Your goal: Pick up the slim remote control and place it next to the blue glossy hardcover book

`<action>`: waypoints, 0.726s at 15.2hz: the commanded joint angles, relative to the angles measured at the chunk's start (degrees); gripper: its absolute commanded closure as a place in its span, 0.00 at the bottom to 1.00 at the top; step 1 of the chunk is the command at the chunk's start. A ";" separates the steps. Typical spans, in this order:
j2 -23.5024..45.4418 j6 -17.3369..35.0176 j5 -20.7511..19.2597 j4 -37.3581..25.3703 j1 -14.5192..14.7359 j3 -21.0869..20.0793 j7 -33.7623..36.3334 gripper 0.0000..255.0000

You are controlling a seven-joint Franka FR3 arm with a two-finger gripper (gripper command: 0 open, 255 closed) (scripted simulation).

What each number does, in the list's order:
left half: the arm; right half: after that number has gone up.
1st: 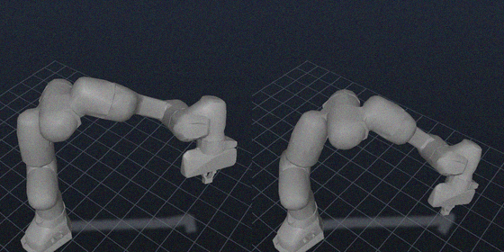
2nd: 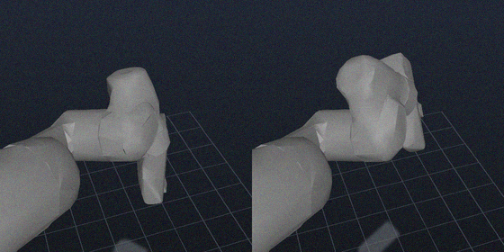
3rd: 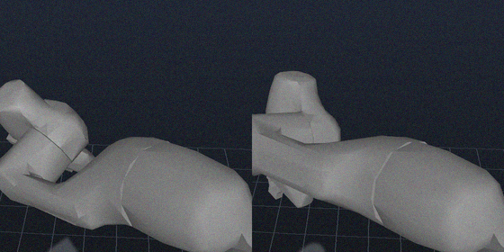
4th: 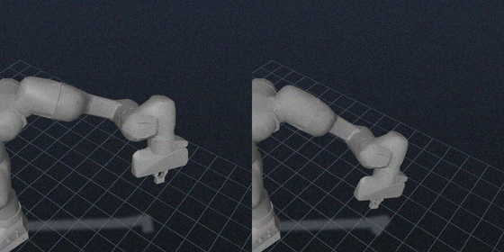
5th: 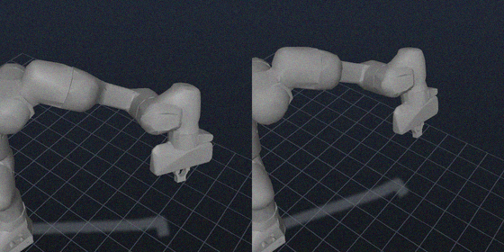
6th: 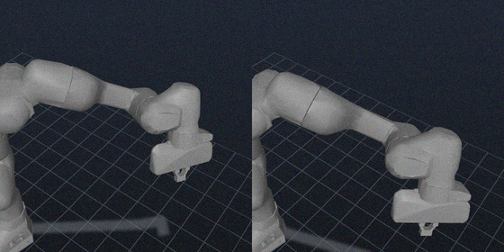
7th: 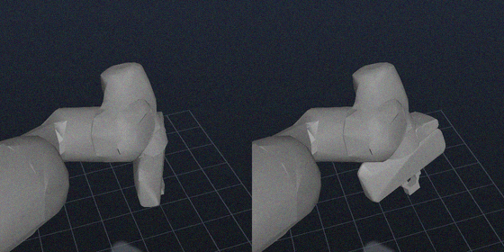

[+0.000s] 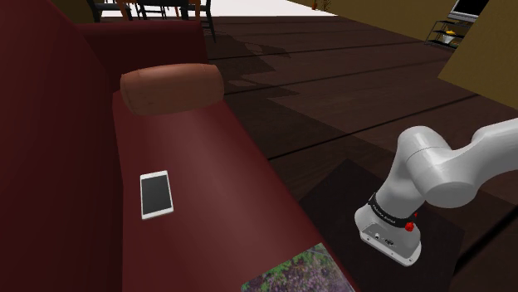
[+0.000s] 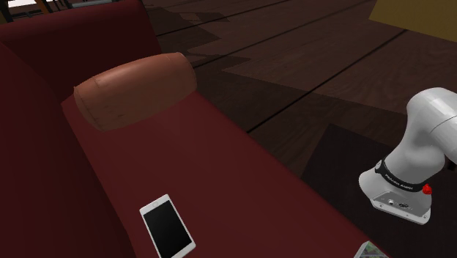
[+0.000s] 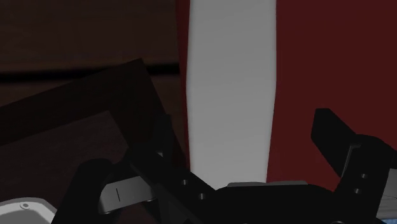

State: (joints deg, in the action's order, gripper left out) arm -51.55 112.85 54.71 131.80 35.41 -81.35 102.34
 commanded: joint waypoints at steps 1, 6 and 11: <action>0.05 -2.17 -1.74 -0.90 1.13 2.73 0.66 0.00; 0.06 -4.87 -3.70 -2.24 2.31 5.83 1.43 0.00; 0.06 -4.86 -3.69 -2.23 2.31 5.83 1.43 0.00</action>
